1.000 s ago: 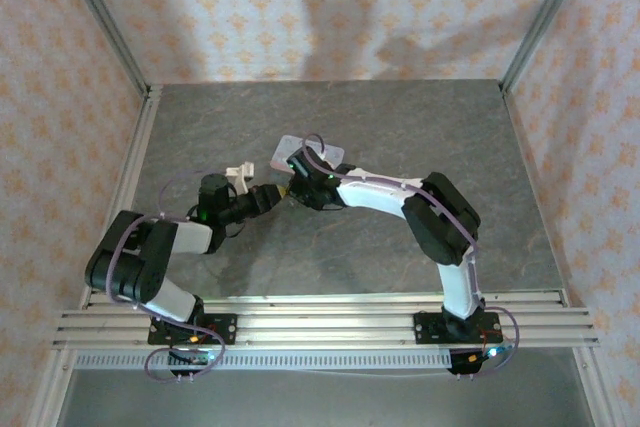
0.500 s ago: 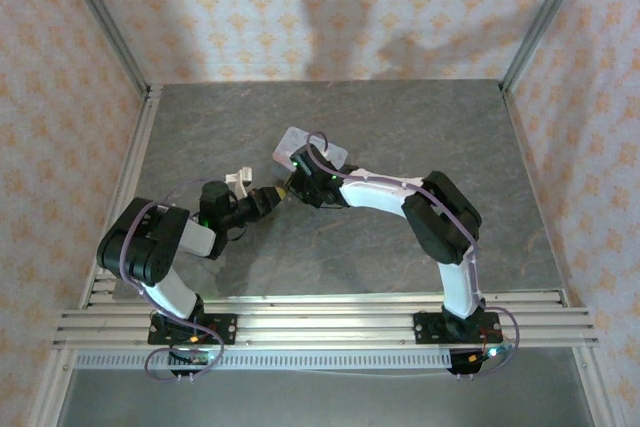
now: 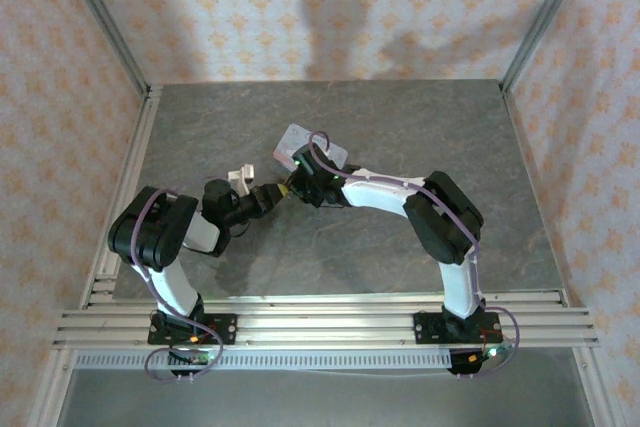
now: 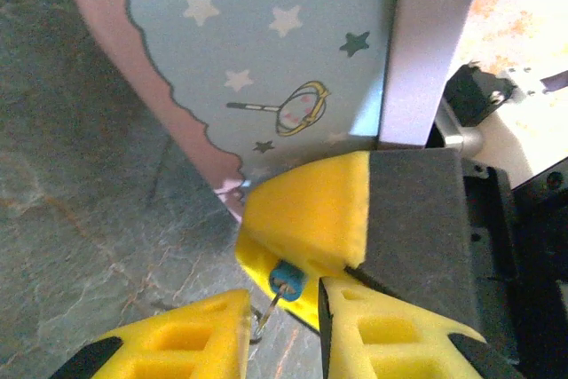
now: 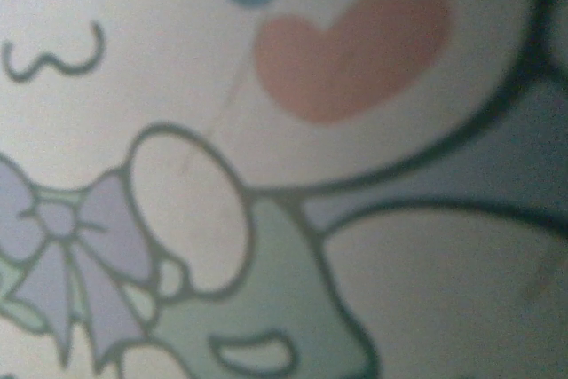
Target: Unlock the padlock with the key
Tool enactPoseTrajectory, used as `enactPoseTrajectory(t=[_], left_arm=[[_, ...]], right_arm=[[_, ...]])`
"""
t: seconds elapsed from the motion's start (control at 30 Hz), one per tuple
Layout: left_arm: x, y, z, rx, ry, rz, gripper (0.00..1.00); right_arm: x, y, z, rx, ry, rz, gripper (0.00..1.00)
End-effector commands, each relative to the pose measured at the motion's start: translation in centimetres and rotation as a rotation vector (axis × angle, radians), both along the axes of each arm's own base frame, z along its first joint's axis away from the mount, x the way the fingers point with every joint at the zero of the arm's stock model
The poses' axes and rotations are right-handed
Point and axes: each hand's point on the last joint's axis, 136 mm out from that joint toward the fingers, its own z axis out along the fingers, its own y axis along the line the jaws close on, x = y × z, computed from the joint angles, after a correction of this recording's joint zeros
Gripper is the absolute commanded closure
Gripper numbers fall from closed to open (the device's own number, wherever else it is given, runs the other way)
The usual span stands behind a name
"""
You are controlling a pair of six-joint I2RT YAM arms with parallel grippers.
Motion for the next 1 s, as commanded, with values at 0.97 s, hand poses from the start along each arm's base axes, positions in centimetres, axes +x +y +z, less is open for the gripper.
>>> enactPoseTrajectory(t=[0.97], left_arm=[[0.3,-1.6,1.0,-0.019,-0.078,-0.072,0.97]], right_arm=[[-0.6,1.2,0.5,0.121,0.079,-0.009,1.0]])
